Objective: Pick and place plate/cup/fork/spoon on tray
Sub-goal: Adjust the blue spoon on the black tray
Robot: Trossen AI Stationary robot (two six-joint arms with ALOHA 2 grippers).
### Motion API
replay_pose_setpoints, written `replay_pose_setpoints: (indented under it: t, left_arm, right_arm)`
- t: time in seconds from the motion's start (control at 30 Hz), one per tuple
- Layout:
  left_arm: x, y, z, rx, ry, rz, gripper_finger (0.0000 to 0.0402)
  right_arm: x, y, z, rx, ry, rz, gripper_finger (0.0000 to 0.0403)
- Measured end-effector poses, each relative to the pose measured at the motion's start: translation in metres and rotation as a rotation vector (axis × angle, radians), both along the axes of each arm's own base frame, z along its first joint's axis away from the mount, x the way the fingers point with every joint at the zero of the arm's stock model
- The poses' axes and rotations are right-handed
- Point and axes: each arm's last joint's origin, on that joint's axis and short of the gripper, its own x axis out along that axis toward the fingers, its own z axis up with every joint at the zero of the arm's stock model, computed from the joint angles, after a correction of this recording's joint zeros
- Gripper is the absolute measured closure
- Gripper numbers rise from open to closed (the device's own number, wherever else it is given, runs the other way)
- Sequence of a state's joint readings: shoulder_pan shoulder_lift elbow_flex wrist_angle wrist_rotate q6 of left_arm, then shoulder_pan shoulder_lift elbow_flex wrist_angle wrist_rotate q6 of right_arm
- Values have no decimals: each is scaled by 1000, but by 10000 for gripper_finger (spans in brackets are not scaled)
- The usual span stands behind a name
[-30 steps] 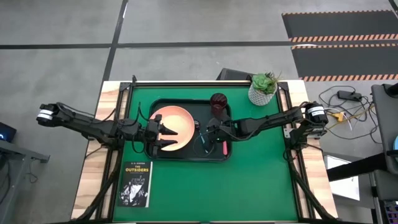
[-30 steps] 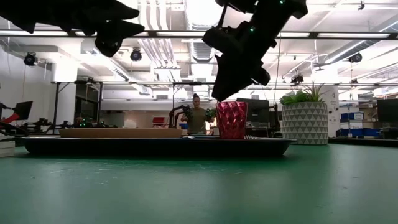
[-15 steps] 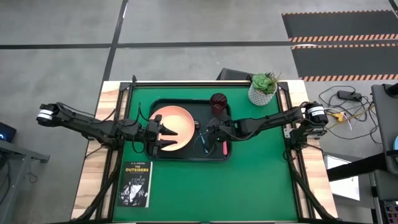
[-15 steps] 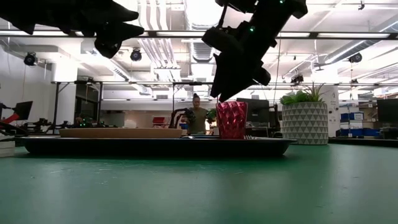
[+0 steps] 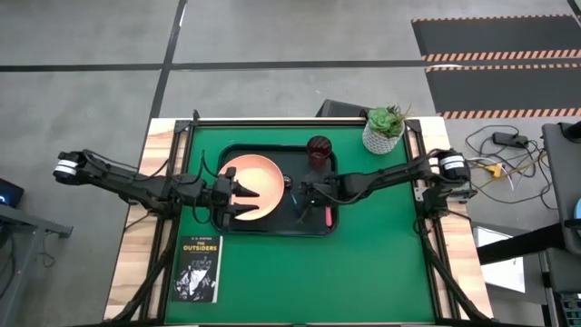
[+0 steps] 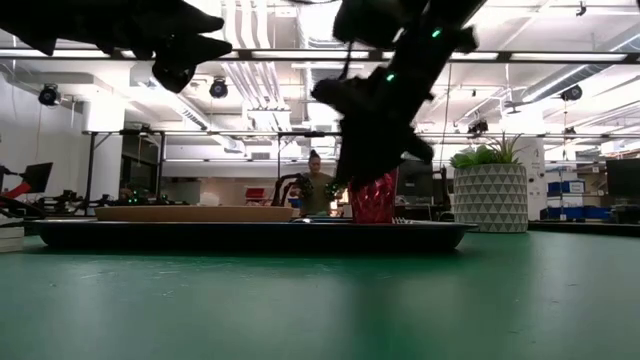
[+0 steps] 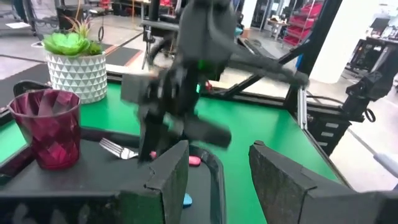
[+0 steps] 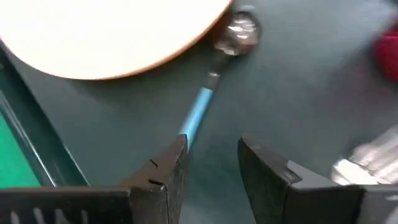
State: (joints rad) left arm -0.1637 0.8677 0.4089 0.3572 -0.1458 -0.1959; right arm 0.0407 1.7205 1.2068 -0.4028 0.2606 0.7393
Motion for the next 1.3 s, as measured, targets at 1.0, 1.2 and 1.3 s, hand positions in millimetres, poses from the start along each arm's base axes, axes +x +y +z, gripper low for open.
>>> replay_pose_setpoints:
  t: [1.0,1.2,1.3]
  left_arm:
    - [0,0,-1,3,4,4,252]
    - [0,0,-1,0,3,5,252]
    - [0,0,-1,0,3,5,252]
  right_arm:
    - [52,-25,-49,-61,145,-8,342]
    - [51,-25,-47,-59,148,-20,385]
    - [48,-24,-43,-53,153,-17,391]
